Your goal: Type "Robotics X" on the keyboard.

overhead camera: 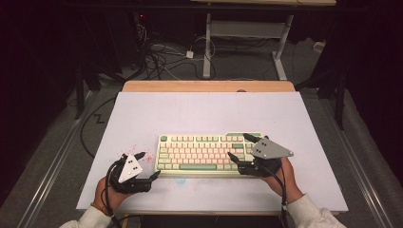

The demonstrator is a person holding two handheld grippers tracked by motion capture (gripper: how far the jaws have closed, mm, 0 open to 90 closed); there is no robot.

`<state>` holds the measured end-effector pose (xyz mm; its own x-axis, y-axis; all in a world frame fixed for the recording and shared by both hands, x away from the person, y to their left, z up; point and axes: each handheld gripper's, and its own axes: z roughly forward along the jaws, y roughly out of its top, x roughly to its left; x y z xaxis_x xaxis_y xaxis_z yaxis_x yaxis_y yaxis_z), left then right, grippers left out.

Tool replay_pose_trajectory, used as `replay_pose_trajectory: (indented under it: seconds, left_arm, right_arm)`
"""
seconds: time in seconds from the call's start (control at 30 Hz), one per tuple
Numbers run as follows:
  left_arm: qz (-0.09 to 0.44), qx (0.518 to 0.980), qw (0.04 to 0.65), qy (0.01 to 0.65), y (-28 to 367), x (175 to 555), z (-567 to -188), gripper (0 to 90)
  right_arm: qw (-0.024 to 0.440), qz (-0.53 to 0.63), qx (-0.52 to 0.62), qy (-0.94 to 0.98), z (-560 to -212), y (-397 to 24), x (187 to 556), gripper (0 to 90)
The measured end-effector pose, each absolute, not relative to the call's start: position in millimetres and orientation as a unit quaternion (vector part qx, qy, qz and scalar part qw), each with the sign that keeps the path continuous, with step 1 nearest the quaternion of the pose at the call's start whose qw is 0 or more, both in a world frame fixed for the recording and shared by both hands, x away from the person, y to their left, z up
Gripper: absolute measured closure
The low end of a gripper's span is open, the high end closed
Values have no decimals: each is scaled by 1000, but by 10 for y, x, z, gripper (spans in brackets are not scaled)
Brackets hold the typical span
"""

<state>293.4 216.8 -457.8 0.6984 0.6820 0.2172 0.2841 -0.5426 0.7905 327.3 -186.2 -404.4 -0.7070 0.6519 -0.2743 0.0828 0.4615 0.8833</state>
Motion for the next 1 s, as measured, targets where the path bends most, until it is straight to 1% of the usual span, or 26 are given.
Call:
replay_pose_trajectory:
  seconds: [0.07, 0.13, 0.2, 0.23, 0.33, 0.4, 0.43, 0.5, 0.53, 0.57, 0.63, 0.7, 0.8, 0.97, 1.0]
  left_arm:
    - [258, 839, 379, 291, 2157, 2938, -4550, 240]
    - [251, 842, 379, 289, 2144, 2948, -4513, 310]
    - [249, 842, 382, 287, 2122, 2956, -4472, 317]
    - [248, 844, 381, 285, 2107, 2961, -4452, 366]
    - [244, 846, 381, 282, 2065, 2992, -4404, 370]
    - [242, 845, 384, 282, 2042, 3015, -4376, 429]
    - [243, 846, 384, 279, 2032, 3035, -4361, 438]
    - [235, 850, 384, 272, 2000, 3065, -4338, 529]
    - [232, 851, 384, 271, 1983, 3075, -4327, 546]
    - [222, 854, 388, 268, 1968, 3082, -4317, 625]
    - [219, 857, 386, 263, 1931, 3101, -4295, 680]
    - [212, 860, 385, 260, 1895, 3127, -4277, 757]
    - [203, 866, 378, 256, 1838, 3176, -4248, 828]
    - [188, 873, 376, 247, 1749, 3239, -4202, 849]
    - [187, 874, 375, 245, 1728, 3246, -4194, 872]
  right_arm:
    - [308, 465, 230, 798, -4048, -1880, 3257, 238]
    - [308, 466, 231, 797, -4060, -1923, 3228, 235]
    - [311, 463, 235, 796, -4077, -1964, 3197, 230]
    - [312, 462, 234, 796, -4085, -1987, 3181, 230]
    - [313, 462, 239, 795, -4108, -2060, 3133, 230]
    - [311, 464, 244, 793, -4127, -2103, 3097, 229]
    - [312, 462, 243, 794, -4136, -2121, 3081, 228]
    - [315, 458, 245, 794, -4155, -2156, 3045, 226]
    - [315, 458, 244, 795, -4162, -2176, 3030, 224]
    - [316, 457, 245, 795, -4169, -2196, 3015, 225]
    - [315, 457, 248, 794, -4183, -2235, 2990, 225]
    - [315, 455, 251, 794, -4198, -2268, 2962, 225]
    - [313, 452, 257, 795, -4232, -2331, 2928, 224]
    - [310, 449, 260, 796, -4260, -2385, 2916, 222]
    - [311, 449, 261, 796, -4265, -2398, 2917, 220]
